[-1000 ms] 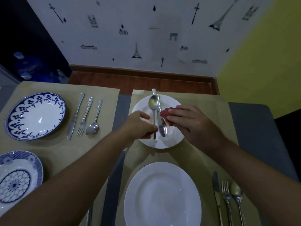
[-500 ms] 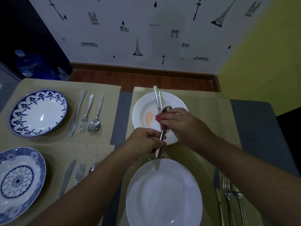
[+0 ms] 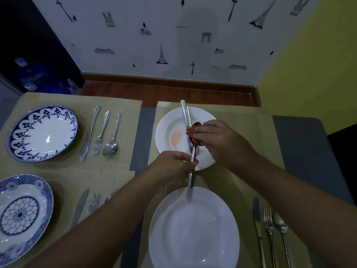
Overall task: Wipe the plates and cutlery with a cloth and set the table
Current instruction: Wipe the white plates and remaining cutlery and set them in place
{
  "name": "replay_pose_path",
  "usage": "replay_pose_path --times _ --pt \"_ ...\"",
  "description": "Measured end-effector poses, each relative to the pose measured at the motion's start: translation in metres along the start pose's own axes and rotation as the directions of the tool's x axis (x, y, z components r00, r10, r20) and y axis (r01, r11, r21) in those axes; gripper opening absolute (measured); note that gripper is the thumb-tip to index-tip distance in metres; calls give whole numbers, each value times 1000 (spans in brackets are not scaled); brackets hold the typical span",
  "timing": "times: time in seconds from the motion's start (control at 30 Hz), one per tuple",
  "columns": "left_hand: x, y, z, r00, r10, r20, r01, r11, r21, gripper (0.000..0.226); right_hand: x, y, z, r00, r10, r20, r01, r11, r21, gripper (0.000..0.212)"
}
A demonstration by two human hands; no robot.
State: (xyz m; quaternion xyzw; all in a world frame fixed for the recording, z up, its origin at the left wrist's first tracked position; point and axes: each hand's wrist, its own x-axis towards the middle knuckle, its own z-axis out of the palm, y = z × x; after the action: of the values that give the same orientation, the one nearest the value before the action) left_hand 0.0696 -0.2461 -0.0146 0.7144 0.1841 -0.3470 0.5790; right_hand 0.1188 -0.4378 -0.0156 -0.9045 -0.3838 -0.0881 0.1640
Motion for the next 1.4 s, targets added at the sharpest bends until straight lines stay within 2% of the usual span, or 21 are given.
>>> replay_pose_path --times 0.2,0.37,0.57,0.87,1.1,1.3,1.4 --pt "10 12 -7 1000 2 -10 -2 1000 12 10 -6 -7 -7 1000 9 -11 -9 1000 5 33" --pt "24 25 -14 999 -46 -8 43 974 -224 30 -18 -3 -10 997 -75 12 75 997 -6 32" --pt "36 37 -15 996 -17 -91 -10 956 -295 12 -30 -5 -15 996 -81 44 79 997 26 33" --pt "59 58 22 989 108 -104 -121 985 -125 33 -64 13 -19 994 104 -22 -103 993 52 27" --pt "71 91 89 992 127 -20 -129 985 -115 19 -120 60 -29 959 264 -100 -252 961 116 25" --pt "100 105 149 988 111 -104 -124 984 -128 17 -160 99 -41 933 345 -102 -331 934 137 27" --pt "117 108 169 979 107 -175 -118 992 -53 11 -175 112 -44 925 374 -68 -362 921 144 32"
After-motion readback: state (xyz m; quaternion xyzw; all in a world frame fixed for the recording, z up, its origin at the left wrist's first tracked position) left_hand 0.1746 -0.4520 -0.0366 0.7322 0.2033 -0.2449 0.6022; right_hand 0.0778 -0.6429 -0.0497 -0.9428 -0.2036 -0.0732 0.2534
